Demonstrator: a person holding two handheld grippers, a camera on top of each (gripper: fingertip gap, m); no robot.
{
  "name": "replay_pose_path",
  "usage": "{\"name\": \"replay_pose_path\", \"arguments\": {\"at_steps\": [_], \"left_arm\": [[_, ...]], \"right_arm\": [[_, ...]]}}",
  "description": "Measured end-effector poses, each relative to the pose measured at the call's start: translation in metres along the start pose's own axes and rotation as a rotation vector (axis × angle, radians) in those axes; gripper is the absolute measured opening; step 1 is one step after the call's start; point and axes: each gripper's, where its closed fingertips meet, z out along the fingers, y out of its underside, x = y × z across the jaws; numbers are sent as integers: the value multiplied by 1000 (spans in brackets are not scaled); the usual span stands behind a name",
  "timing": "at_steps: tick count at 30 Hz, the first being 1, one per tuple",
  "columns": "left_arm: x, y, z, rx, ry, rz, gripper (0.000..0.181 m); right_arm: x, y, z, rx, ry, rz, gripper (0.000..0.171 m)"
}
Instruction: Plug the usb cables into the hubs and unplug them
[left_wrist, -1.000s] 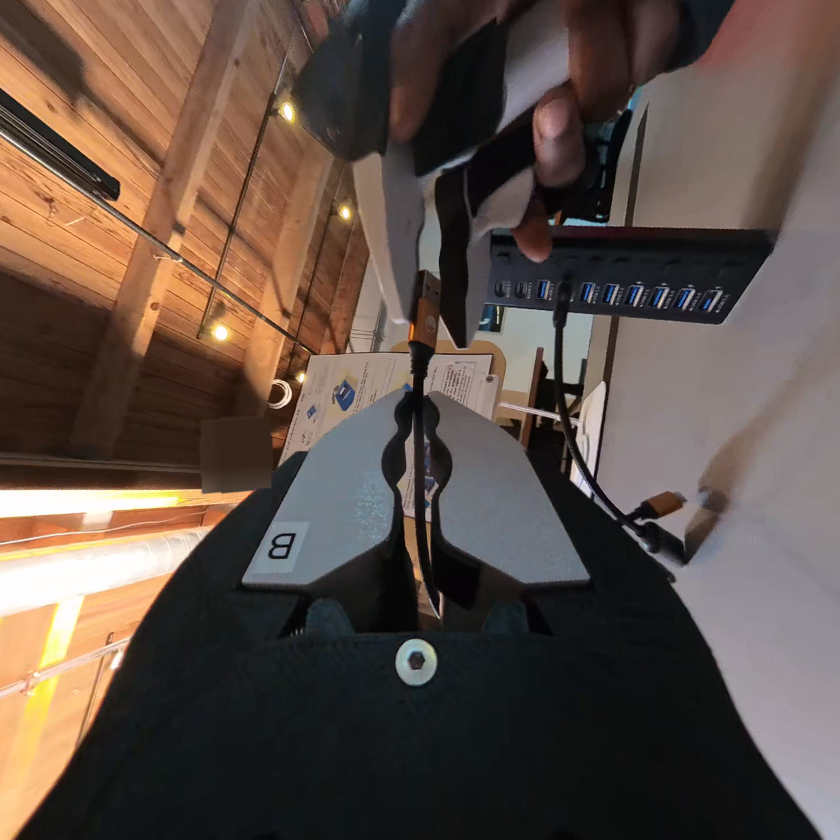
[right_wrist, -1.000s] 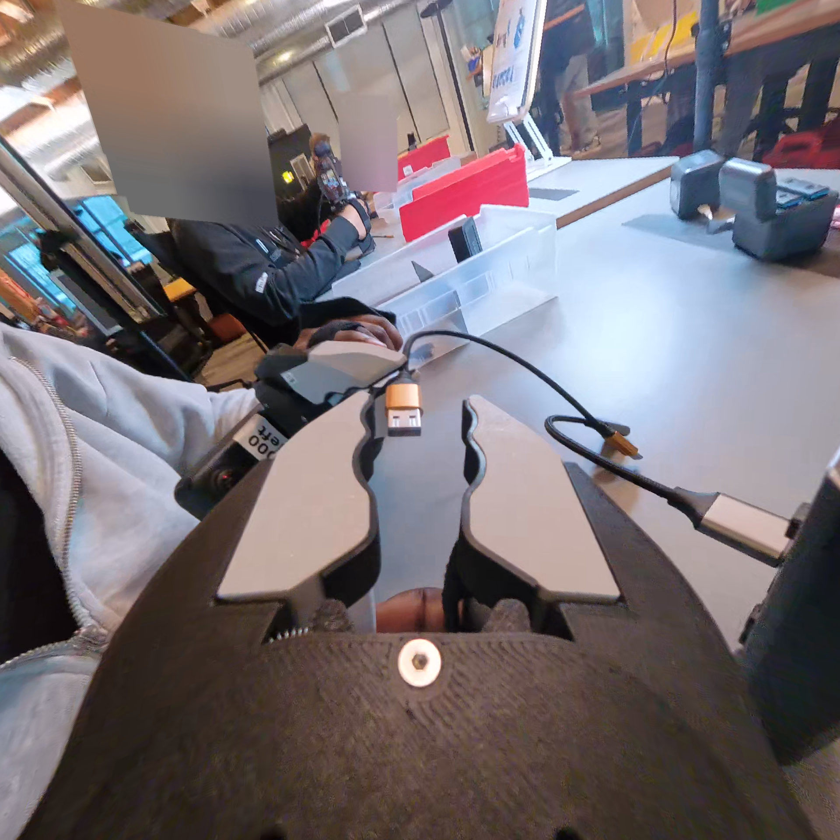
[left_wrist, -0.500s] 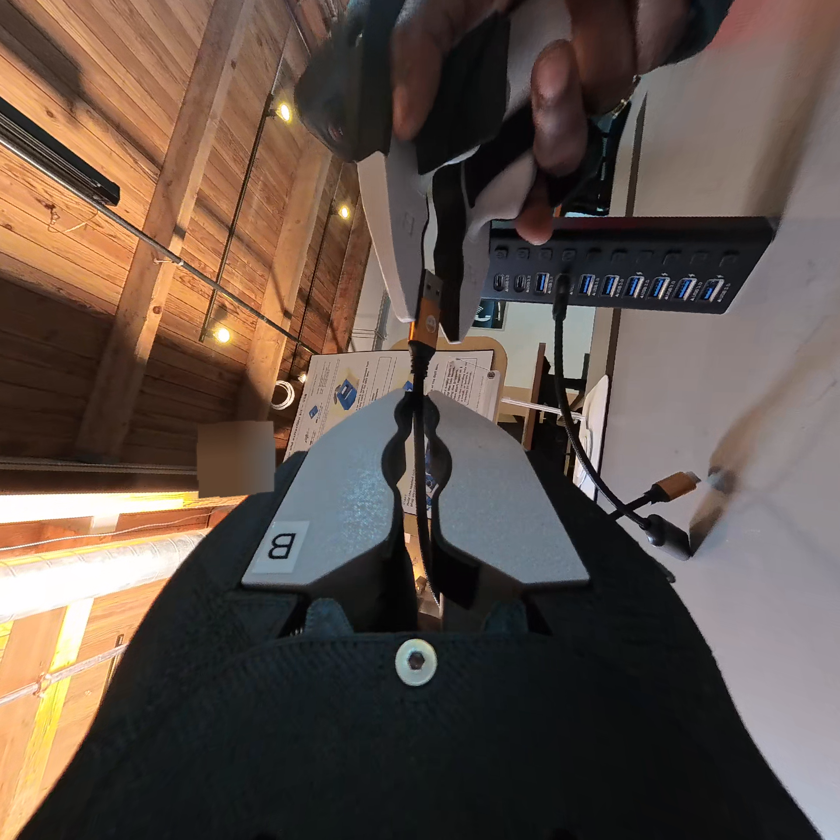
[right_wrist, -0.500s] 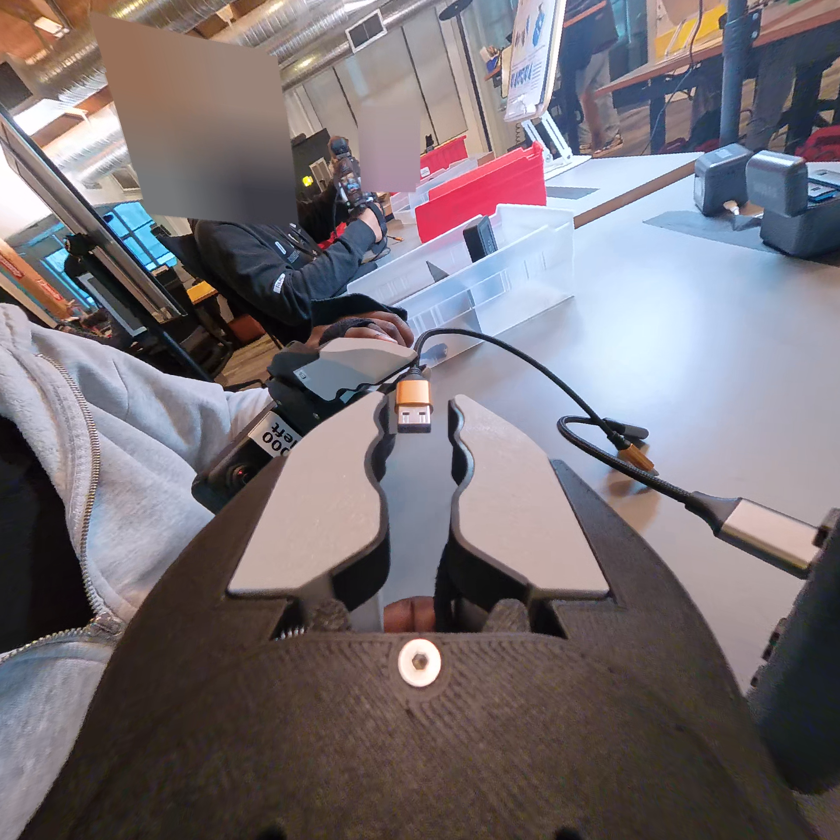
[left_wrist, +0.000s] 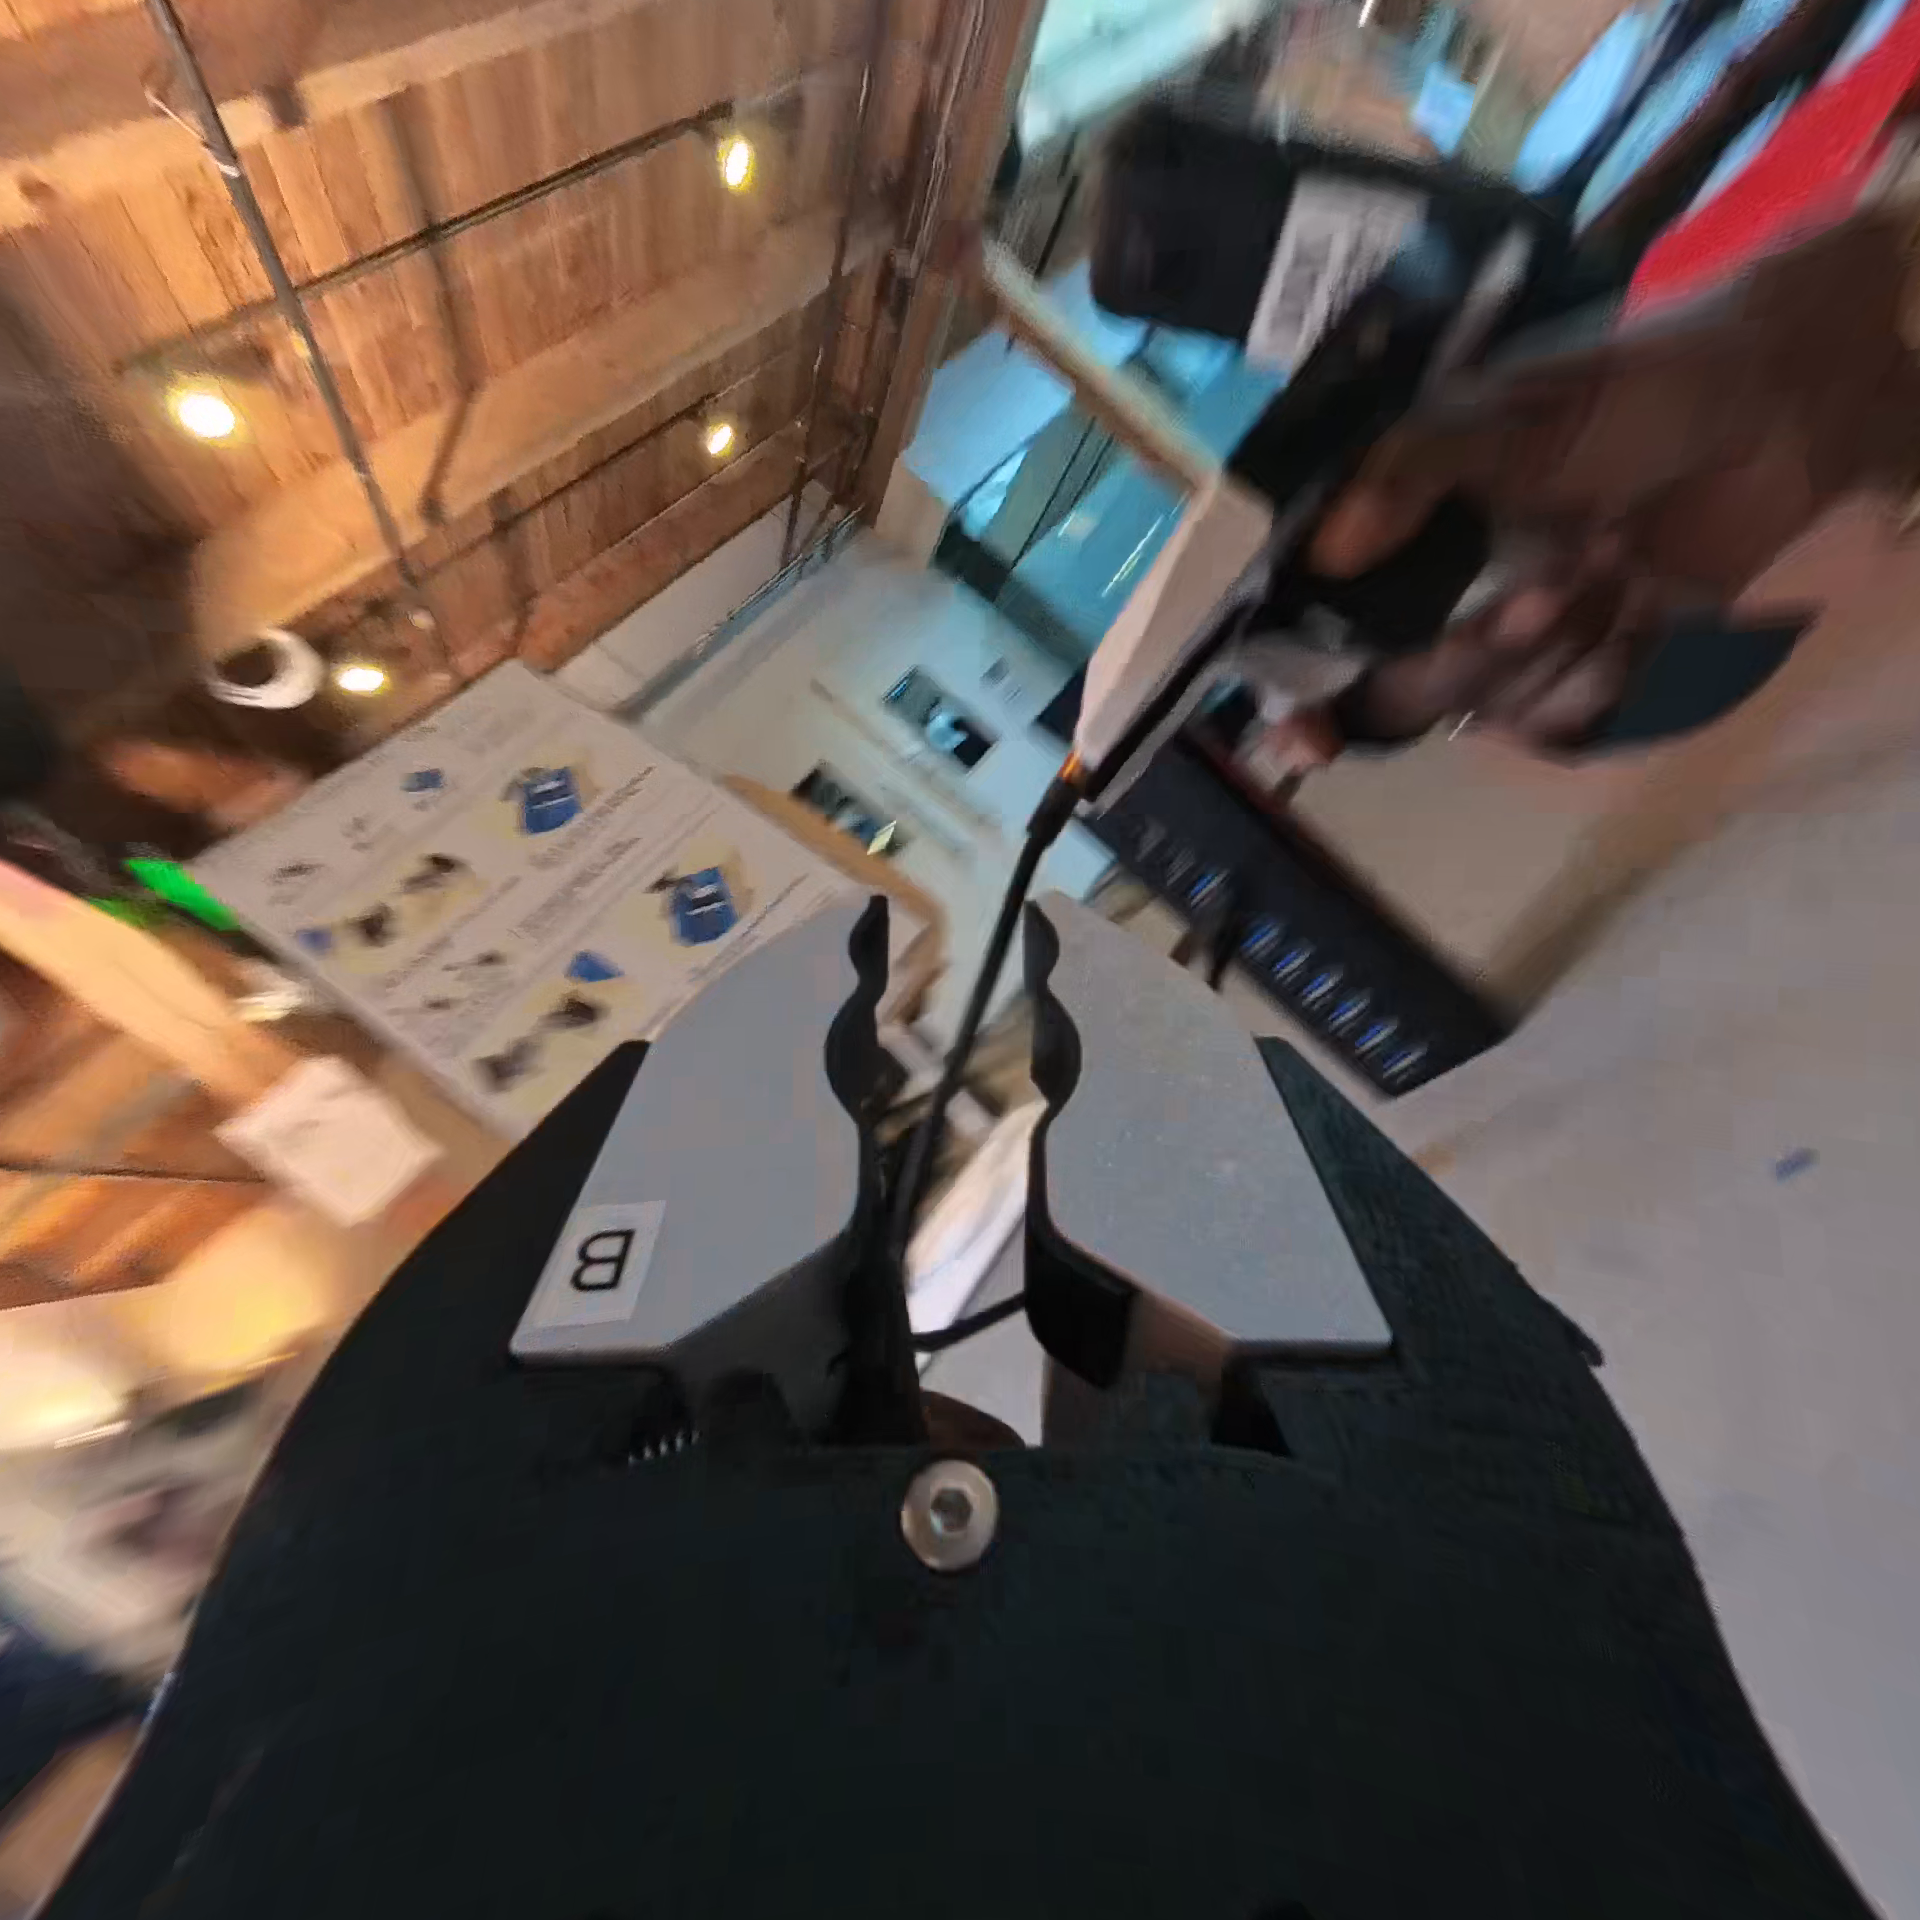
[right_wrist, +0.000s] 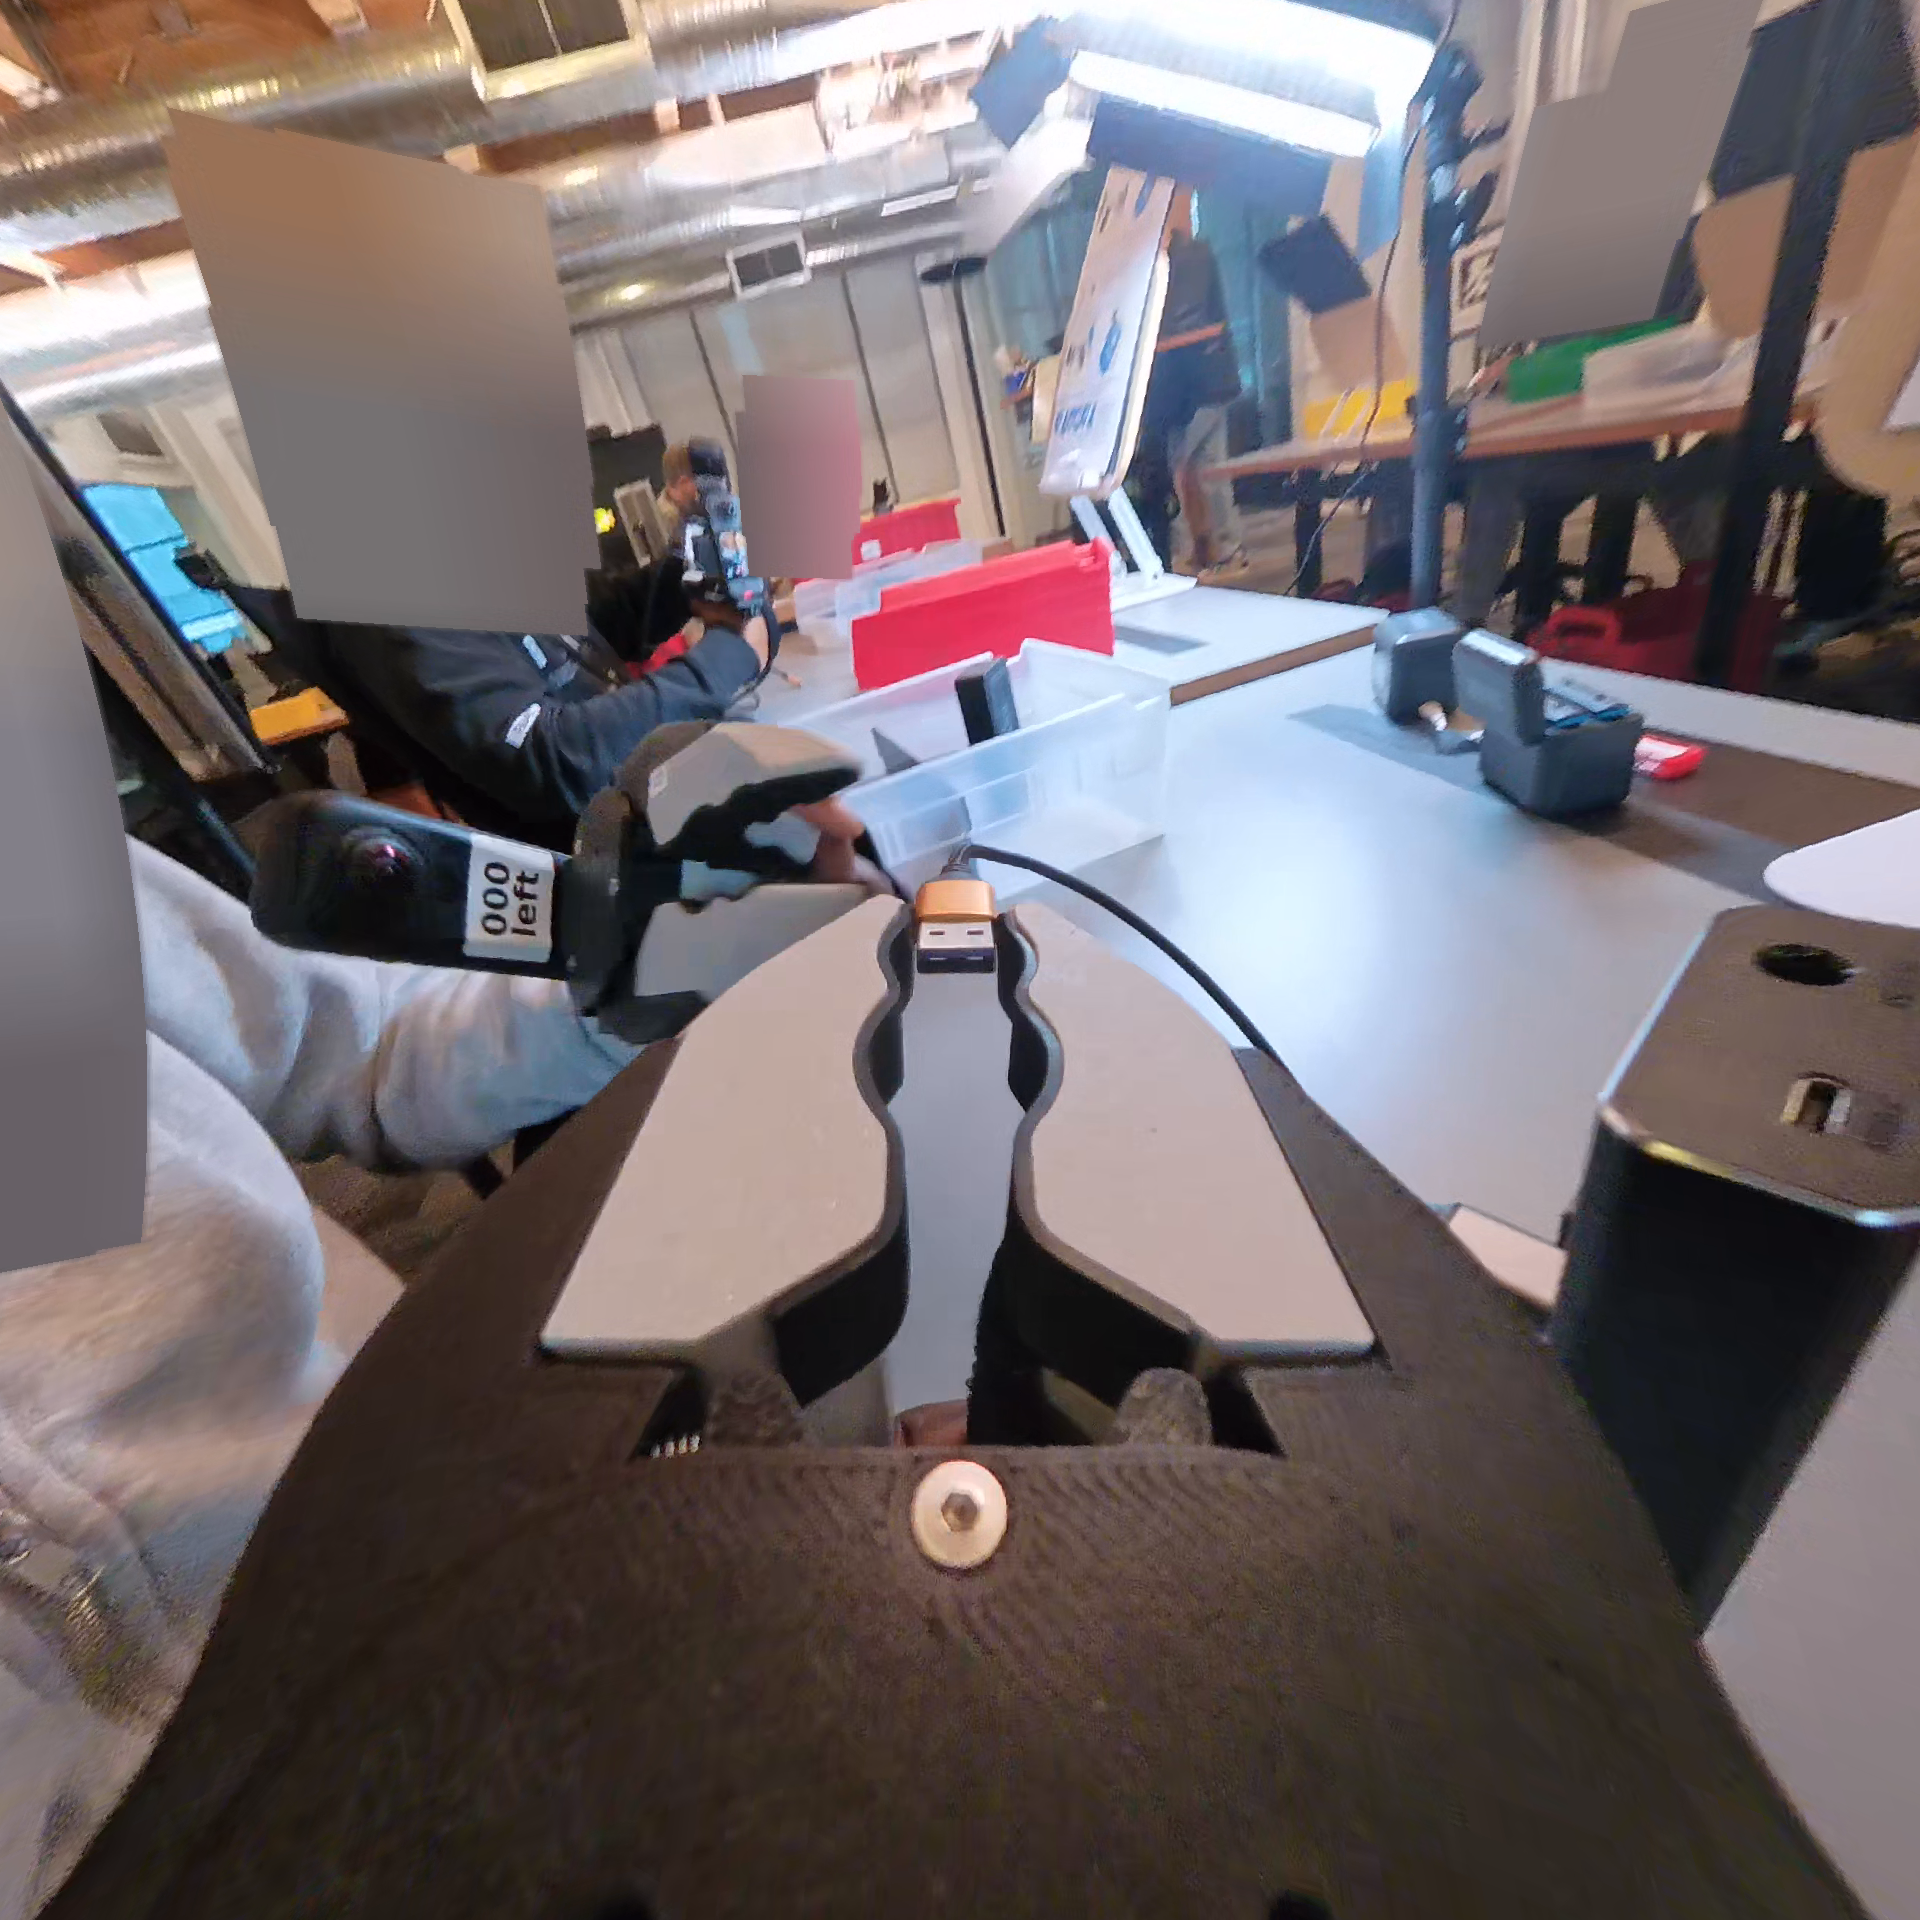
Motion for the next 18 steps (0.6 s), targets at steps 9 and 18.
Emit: {"name": "replay_pose_path", "arguments": {"at_steps": [9, 18], "left_arm": [[29, -34, 3, 251, 448, -1157, 35], [9, -40, -5, 367, 403, -1156, 14]], "right_arm": [[-36, -23, -4, 221, -158, -156, 15], [-54, -2, 14, 141, -266, -114, 15]]}}
